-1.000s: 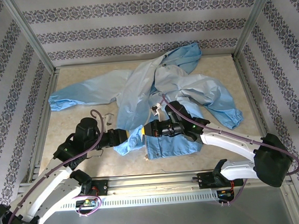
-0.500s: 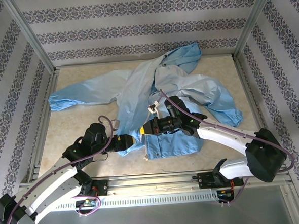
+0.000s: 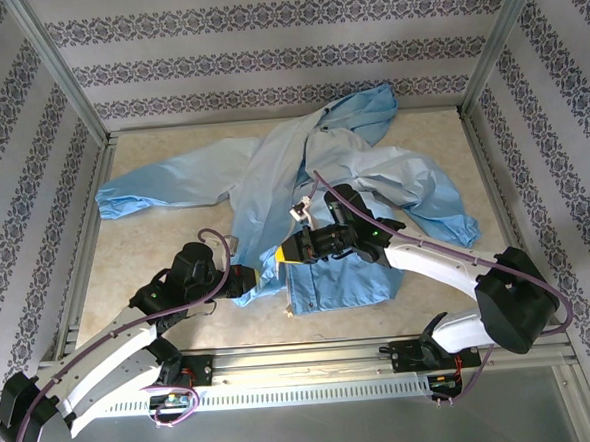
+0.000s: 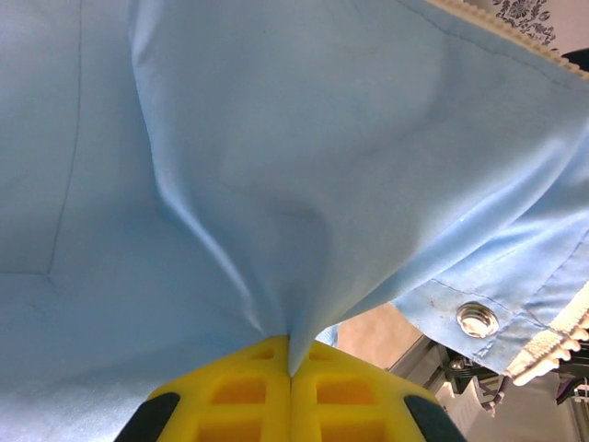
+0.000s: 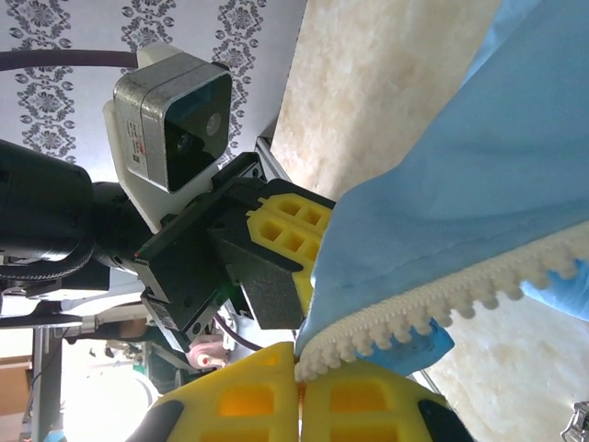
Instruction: Zip up the jacket
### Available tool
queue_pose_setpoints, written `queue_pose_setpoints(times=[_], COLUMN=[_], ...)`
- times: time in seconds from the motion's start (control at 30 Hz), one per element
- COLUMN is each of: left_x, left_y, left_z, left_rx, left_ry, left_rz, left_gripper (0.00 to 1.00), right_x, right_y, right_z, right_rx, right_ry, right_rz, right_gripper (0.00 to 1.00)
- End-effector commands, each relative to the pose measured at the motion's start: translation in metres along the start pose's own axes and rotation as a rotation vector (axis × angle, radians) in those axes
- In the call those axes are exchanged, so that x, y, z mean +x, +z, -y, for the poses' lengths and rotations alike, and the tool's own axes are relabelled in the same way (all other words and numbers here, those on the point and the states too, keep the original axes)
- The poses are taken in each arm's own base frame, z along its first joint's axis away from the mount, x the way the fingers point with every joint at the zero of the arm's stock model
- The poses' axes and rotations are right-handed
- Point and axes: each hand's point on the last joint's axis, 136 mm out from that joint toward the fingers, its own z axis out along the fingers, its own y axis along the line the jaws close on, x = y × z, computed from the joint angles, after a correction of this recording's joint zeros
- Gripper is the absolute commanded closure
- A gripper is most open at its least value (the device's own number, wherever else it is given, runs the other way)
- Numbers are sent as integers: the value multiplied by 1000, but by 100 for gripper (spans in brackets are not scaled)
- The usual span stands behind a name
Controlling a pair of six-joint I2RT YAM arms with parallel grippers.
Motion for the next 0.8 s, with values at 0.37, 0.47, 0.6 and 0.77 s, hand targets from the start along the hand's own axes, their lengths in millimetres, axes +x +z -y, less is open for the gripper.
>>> queue_pose_setpoints(times=[0.37,0.47,0.6,0.77], left_x=[-19,-20,-21,-24], left_y=[-16,-15,-14,-15], left_z=[4,7,13,18], left_rx=[-120,-117,-101,-89], left_ry=[2,-9,-22,-50], left_rz=[2,-17,-33,-28], left_gripper=[100,100,100,100], right_x=[-4,2,7,8], right_y=[-17,-13,-10,-13], right_z=[12,21,27,34], right_rx=[350,392,408,416], right_ry=[-232,-236,-231,-199], right_rz=[303,326,333,373], right_gripper=[50,50,48,48])
